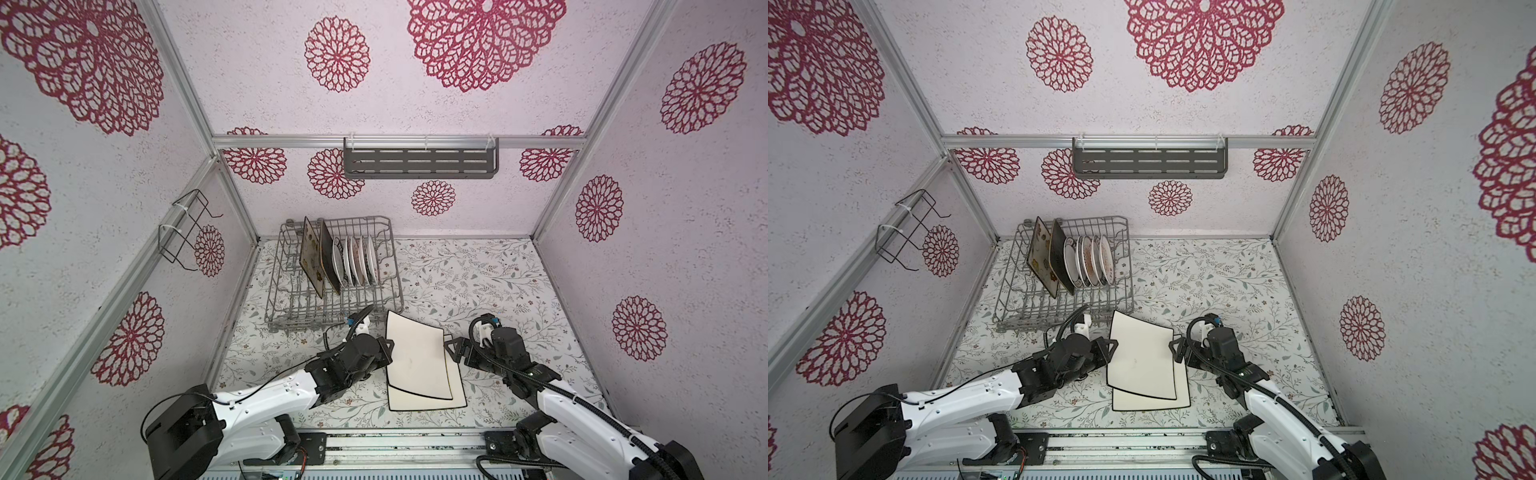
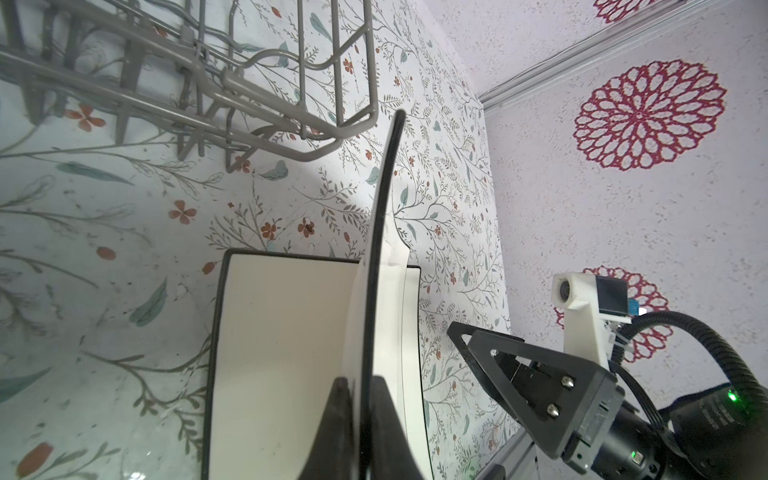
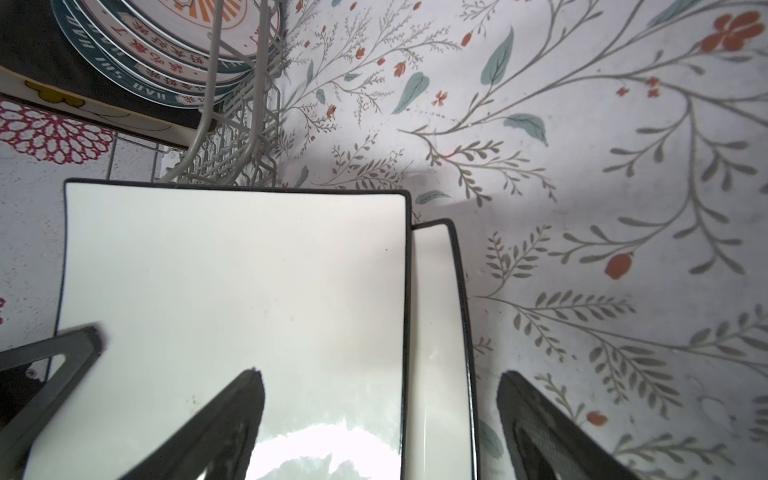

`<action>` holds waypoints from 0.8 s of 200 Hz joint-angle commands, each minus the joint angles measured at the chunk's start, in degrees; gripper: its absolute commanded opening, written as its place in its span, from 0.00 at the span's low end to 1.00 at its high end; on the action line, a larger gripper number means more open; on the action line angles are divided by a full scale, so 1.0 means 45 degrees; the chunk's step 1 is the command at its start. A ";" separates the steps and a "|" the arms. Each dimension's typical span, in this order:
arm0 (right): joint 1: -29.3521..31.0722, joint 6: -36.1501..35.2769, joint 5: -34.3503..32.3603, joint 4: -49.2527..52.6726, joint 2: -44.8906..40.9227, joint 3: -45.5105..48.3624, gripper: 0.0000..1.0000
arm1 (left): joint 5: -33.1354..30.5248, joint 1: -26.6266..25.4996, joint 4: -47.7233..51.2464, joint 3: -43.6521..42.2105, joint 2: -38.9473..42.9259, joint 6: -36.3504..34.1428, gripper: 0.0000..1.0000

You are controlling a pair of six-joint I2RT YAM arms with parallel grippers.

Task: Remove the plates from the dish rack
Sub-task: 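Lower the curved plate onto the flat square plate with the left gripper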

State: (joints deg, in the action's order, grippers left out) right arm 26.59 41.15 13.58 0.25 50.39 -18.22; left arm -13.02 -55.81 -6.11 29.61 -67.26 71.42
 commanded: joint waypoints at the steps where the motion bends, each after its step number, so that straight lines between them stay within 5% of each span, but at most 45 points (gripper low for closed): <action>1: -0.0064 0.0216 -0.0066 -0.0329 -0.0006 -0.0100 0.91 | -0.0271 -0.0316 -0.2021 -0.0013 0.0067 0.0869 0.00; 160: -0.0024 0.0212 -0.0135 -0.0446 0.0710 -0.0169 0.90 | 0.0049 -0.0850 -0.1357 -0.0931 -0.1010 0.2313 0.07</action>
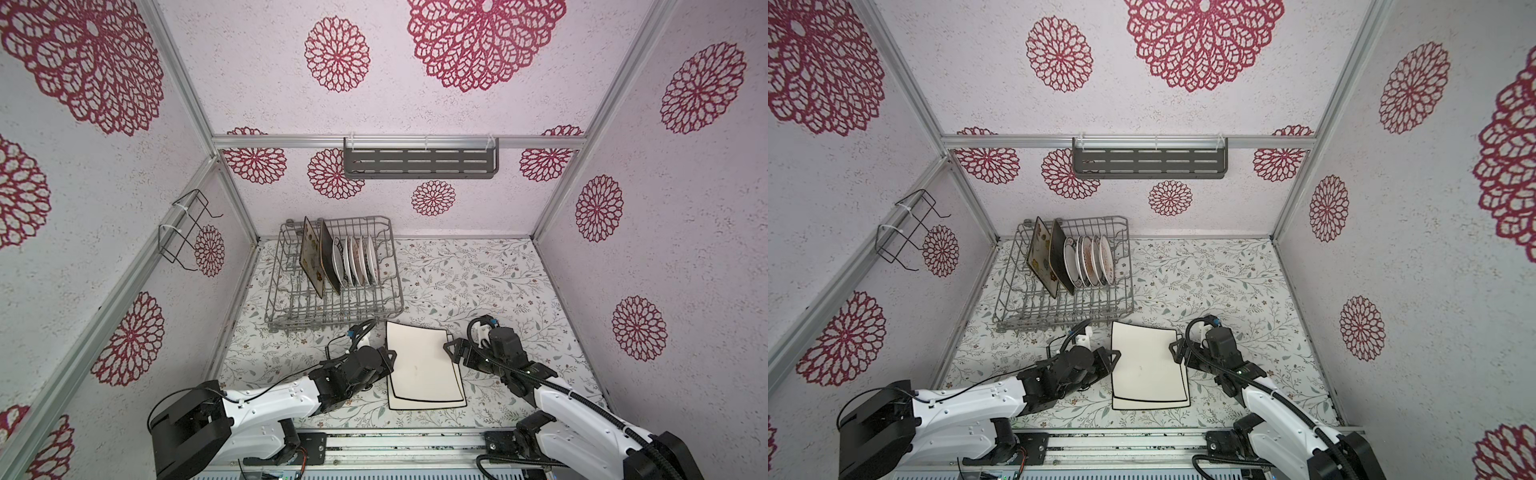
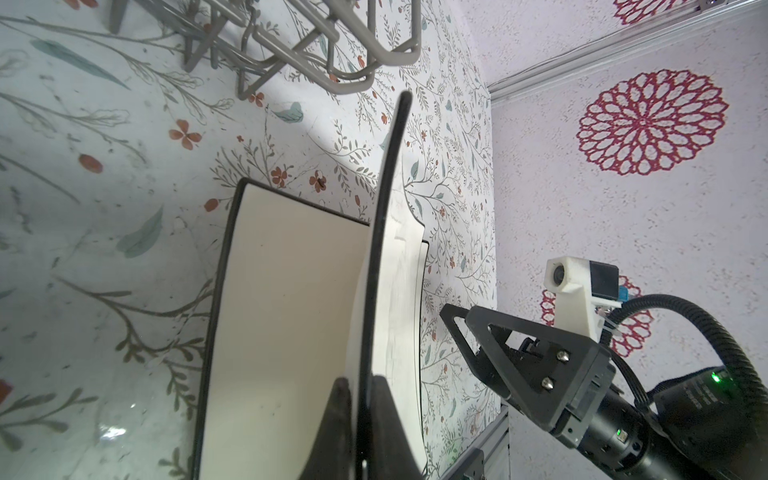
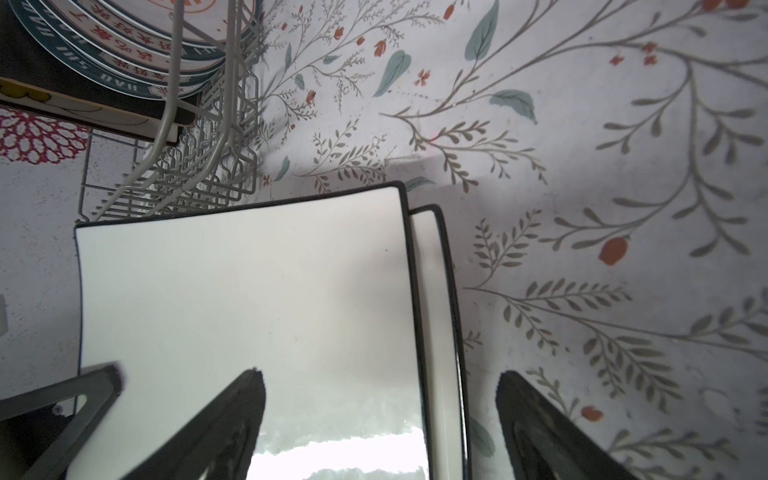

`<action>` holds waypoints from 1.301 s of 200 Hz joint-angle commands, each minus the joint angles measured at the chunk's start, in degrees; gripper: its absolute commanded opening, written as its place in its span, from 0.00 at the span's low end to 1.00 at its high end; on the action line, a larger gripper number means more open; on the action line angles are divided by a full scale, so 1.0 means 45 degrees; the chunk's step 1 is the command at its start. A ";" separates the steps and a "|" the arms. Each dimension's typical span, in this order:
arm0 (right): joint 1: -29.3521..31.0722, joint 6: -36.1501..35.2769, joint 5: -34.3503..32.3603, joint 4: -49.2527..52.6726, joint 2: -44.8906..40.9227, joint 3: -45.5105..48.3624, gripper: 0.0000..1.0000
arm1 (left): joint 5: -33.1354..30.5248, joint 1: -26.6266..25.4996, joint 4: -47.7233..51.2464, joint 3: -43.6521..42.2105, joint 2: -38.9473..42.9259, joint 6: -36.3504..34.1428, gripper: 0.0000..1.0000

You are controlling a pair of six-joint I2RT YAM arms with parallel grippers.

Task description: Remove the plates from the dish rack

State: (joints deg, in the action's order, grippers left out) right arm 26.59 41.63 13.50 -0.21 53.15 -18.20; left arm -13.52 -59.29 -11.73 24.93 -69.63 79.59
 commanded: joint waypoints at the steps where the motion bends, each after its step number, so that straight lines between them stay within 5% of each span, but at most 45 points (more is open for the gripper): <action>1: -0.0027 0.0105 -0.0112 -0.0344 0.0101 -0.0184 0.90 | 0.0176 -0.0073 -0.0109 0.0107 -0.0505 0.0506 0.07; 97: 0.0010 0.0063 -0.0265 -0.0381 0.0808 -0.0189 0.89 | 0.0416 -0.0049 0.1784 0.0642 -0.0517 0.0304 0.21; 260: 0.0302 -0.0146 -0.0324 -0.0901 0.2191 -0.0570 0.84 | 0.0651 0.0470 0.3077 0.1029 -0.0588 -0.0335 0.27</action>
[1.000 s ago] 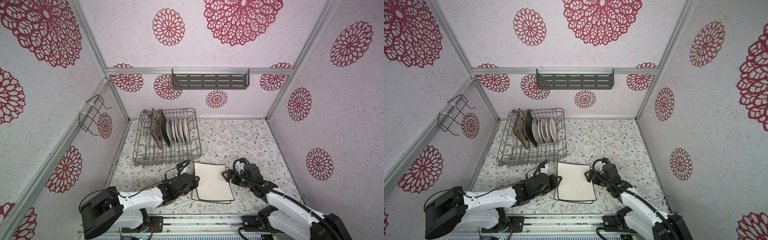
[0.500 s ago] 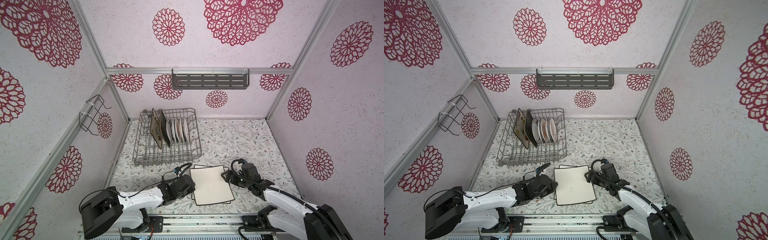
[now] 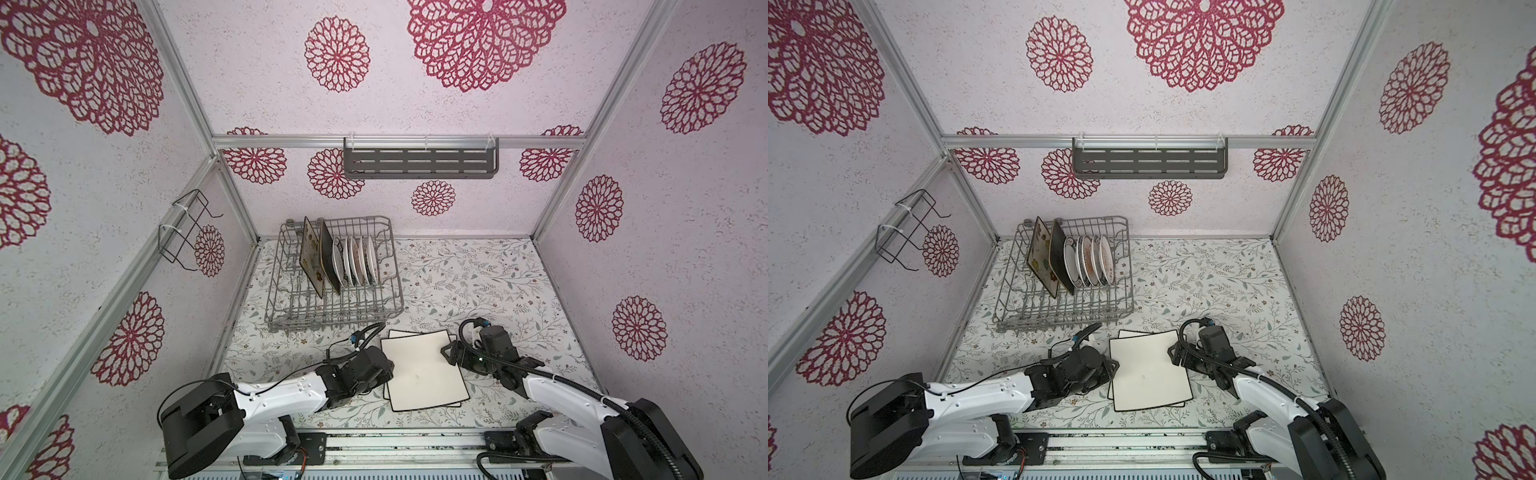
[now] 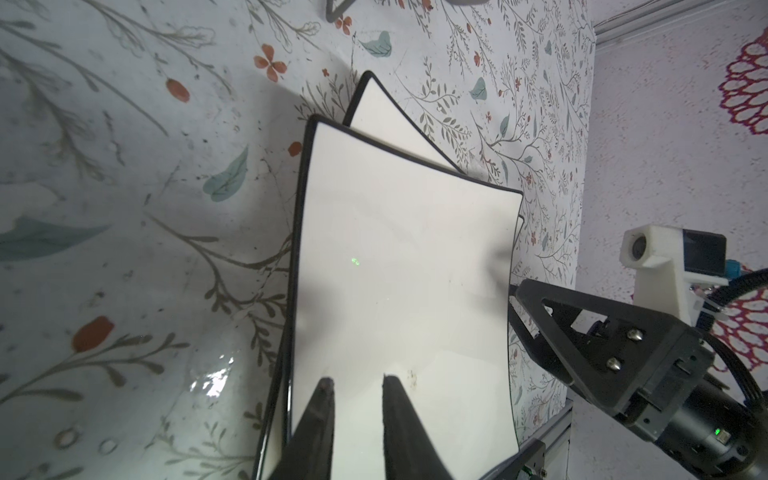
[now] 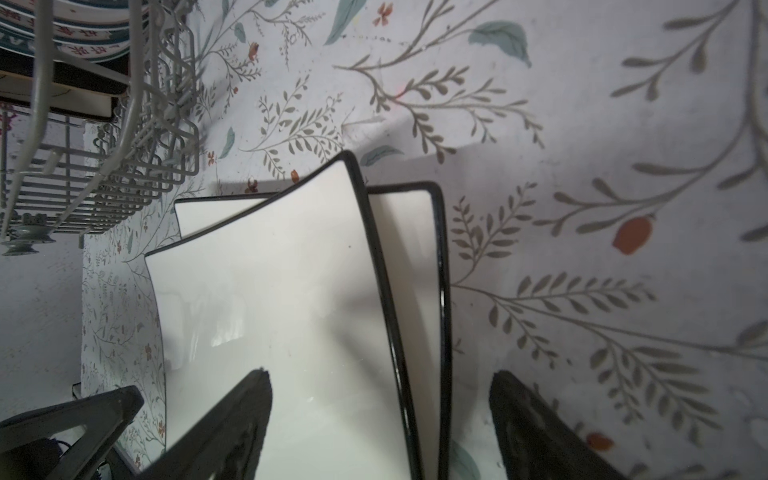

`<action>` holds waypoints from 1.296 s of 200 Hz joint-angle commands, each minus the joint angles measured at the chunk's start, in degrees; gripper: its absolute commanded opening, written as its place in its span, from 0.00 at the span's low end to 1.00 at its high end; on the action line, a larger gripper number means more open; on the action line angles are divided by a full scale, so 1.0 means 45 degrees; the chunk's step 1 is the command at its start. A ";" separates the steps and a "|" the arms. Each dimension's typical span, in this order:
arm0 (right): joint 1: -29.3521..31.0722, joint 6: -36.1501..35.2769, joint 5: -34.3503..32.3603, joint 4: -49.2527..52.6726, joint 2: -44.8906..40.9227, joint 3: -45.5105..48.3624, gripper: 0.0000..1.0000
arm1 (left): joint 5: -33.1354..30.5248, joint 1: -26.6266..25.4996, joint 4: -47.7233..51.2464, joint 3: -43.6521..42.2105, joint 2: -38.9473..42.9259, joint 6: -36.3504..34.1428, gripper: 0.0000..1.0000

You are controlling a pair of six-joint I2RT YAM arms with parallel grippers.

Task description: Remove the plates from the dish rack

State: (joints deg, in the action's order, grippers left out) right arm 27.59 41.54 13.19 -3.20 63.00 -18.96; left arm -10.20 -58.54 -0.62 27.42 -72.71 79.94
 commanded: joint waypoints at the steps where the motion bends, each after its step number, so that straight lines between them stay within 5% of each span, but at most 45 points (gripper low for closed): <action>1: 0.0079 -0.0128 -0.0265 -0.0231 0.0002 -0.0398 0.84 | -0.0093 0.0310 0.0657 0.0492 0.0109 -0.0446 0.27; 115: 0.0081 -0.1031 -0.1135 0.0589 0.0942 -0.1404 0.82 | -0.0841 0.1071 0.5090 0.3643 -0.1338 -0.5351 0.50; 259: 0.0165 -0.1749 -0.0977 0.0819 0.3362 -0.3536 0.82 | 0.0279 0.1905 0.4887 0.5069 -0.4160 -0.7218 0.58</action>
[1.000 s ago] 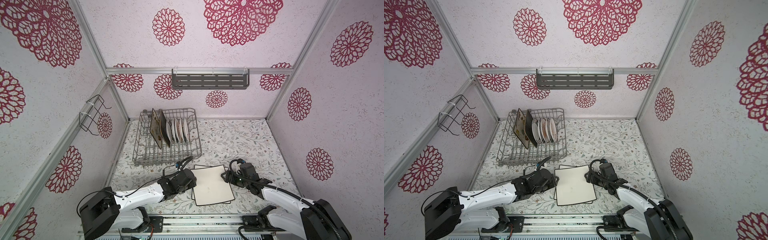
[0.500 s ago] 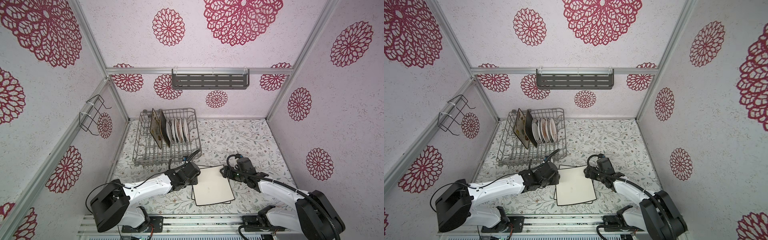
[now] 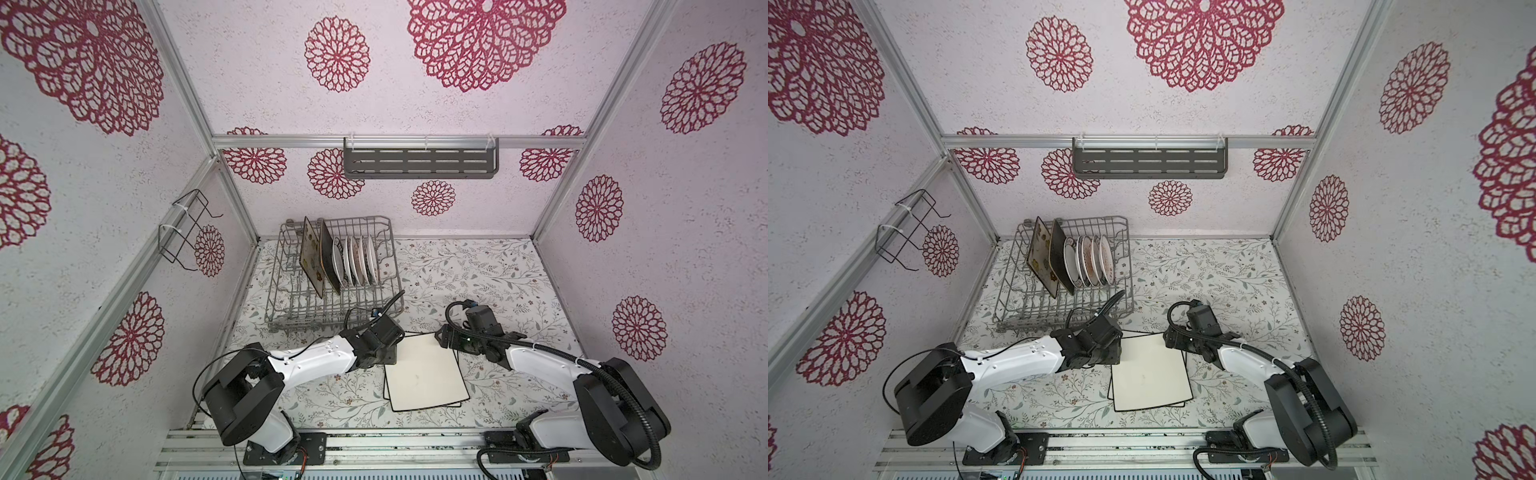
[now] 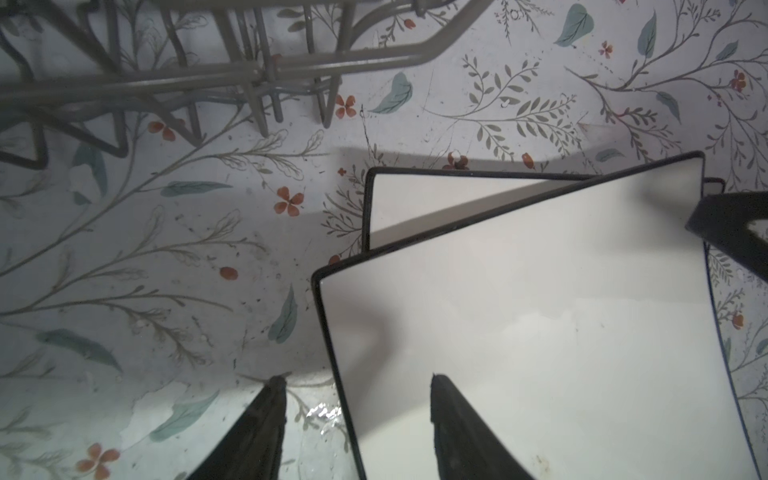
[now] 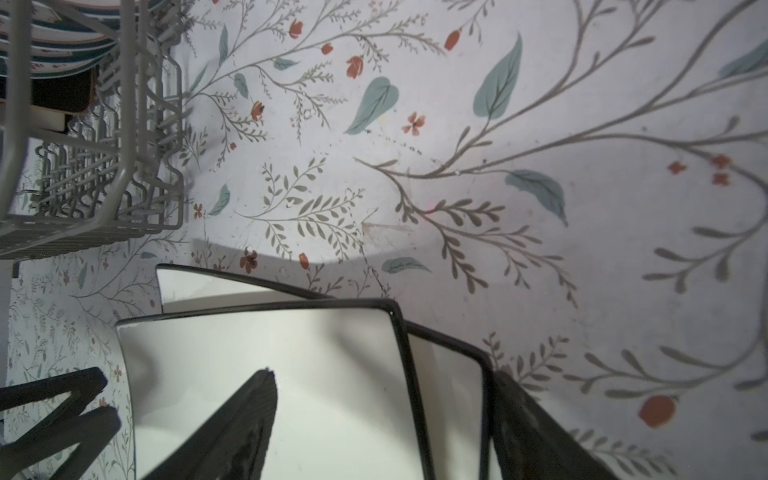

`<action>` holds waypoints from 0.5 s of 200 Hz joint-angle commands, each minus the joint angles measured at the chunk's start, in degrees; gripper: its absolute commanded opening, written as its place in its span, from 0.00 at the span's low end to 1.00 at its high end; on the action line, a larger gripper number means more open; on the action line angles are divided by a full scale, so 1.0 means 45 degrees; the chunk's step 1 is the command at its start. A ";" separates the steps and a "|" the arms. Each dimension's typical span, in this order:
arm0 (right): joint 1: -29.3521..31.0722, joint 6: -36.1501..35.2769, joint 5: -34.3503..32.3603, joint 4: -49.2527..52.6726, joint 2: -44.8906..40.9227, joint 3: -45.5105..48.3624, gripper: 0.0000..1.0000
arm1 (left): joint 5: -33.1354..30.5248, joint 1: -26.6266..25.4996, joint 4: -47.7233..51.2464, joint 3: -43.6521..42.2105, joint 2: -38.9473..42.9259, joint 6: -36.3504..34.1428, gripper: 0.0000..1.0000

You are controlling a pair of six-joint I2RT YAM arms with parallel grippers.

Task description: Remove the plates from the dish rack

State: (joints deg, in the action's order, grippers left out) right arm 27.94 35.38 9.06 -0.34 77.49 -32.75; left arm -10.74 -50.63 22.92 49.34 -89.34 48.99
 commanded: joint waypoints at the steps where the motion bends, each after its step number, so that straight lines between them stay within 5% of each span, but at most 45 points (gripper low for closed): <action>1: 0.0083 -0.0380 -0.0060 0.0188 0.0162 -0.0483 0.82 | 0.0417 0.0152 -0.0355 0.0202 -0.0481 -0.0340 0.58; 100: 0.0131 -0.0573 0.0212 0.0115 0.1109 -0.1436 0.82 | 0.1049 0.0411 -0.0674 0.1131 -0.1595 -0.0787 0.58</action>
State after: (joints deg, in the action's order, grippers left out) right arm 27.97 34.00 8.82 1.65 81.62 -36.49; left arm -7.22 -49.47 21.50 52.84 -94.98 46.61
